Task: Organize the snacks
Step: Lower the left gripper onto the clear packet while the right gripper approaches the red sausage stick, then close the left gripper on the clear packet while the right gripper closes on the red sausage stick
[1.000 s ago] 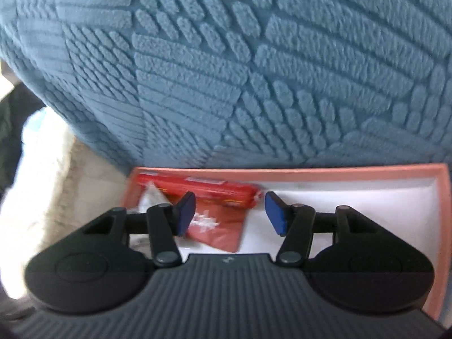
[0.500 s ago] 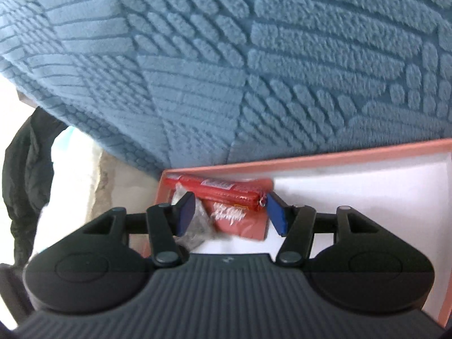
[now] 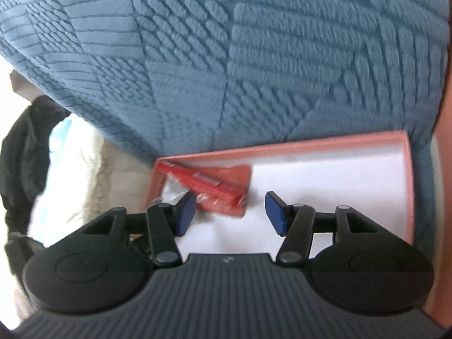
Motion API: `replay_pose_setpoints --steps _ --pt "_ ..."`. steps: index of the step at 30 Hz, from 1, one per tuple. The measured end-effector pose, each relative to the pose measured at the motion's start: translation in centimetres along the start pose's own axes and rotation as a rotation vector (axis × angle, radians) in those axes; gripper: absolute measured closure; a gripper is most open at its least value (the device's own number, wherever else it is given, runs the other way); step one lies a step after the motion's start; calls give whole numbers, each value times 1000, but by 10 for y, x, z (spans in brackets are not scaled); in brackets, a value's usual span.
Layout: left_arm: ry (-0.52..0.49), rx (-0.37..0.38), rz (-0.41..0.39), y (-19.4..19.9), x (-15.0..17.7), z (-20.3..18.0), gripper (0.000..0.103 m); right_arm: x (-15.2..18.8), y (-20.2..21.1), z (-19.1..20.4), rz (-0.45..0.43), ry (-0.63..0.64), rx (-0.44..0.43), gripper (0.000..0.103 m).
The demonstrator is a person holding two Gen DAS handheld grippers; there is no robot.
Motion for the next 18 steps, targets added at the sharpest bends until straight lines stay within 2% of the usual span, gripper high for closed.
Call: replay_pose_setpoints --steps 4,8,13,16,18 --pt "34 -18 -23 -3 -2 3 17 -5 -13 -1 -10 -3 -2 45" --pt "65 -32 -12 -13 -2 6 17 -2 -31 9 27 73 16 46" --pt "42 -31 -16 -16 -3 7 19 1 -44 15 43 130 62 50" --pt "25 -43 -25 -14 -2 6 24 2 -51 20 45 162 59 50" --pt "9 -51 -24 -14 0 4 30 4 -55 27 40 226 95 50"
Point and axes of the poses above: each gripper's, at about its wrist camera, not at the fingertips, and y roughly against the way its jaws point, z to its left, x to its underside, the point moved 4 cm from there along -y, roughly the way its jaws point
